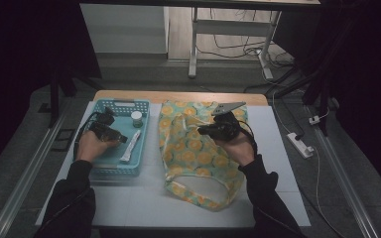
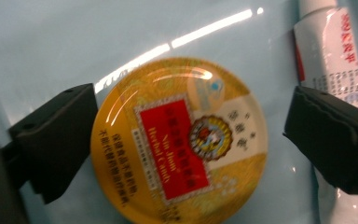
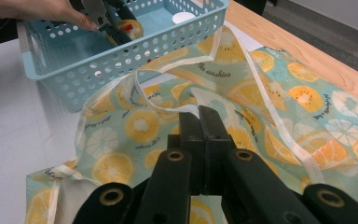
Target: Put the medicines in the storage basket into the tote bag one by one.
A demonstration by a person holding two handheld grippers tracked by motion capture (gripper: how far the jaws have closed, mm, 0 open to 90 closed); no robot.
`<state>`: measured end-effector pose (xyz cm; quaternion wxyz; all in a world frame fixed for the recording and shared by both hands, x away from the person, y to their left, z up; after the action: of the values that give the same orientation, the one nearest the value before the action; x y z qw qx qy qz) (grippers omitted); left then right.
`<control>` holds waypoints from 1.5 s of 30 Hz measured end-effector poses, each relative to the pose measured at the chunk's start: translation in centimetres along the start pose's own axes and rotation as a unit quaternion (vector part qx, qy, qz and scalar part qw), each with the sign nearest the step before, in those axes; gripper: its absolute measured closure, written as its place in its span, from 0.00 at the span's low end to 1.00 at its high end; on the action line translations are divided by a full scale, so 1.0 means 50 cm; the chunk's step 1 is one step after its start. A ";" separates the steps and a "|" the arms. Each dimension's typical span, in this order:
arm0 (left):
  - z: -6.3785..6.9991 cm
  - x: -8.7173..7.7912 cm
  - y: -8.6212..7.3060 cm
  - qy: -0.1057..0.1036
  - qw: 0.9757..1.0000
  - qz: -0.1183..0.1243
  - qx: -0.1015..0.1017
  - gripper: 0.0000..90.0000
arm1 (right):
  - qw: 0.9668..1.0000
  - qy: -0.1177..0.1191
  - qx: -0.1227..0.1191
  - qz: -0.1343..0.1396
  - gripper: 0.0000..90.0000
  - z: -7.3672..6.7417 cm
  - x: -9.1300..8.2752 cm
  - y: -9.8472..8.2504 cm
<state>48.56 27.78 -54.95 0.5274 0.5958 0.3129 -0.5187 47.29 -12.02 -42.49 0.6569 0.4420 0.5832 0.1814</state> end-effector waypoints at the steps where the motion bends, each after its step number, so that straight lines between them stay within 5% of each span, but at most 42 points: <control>1: 0.000 0.000 -0.002 0.003 1.000 -0.005 -0.001 0.11 | 1.000 0.000 0.000 0.000 1.00 0.000 0.000 0.000; 4: 0.002 -0.006 -0.006 0.016 1.000 -0.011 0.001 0.22 | 1.000 0.000 0.000 0.000 1.00 0.000 0.001 0.000; 10: 0.003 -0.009 -0.007 0.018 1.000 -0.016 -0.011 0.22 | 1.000 0.000 0.000 0.000 1.00 -0.001 0.002 0.000; 21: 0.012 -0.050 -0.005 -0.007 0.999 0.044 -0.001 0.23 | 1.000 -0.003 0.001 0.003 1.00 0.001 -0.002 0.001; 33: 0.058 -0.097 -0.017 -0.019 0.993 0.106 0.058 0.23 | 1.000 -0.003 -0.001 0.006 1.00 0.000 -0.004 0.002; 45: 0.091 -0.132 -0.025 -0.045 0.986 0.141 0.076 0.23 | 1.000 -0.005 0.000 0.009 1.00 0.000 -0.006 0.003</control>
<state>44.33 24.92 -48.67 0.5619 0.6481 0.1617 -0.4880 47.28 -12.18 -42.19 0.6583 0.4479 0.5759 0.1853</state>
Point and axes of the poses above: each handheld gripper's, and its own axes: x roughly forward along the jaws, y roughly out of its top, z roughly to its right, the point moved 3 cm from there along x, roughly forward along the jaws, and after that the axes turned 4 degrees about y, right-handed, at the moved point
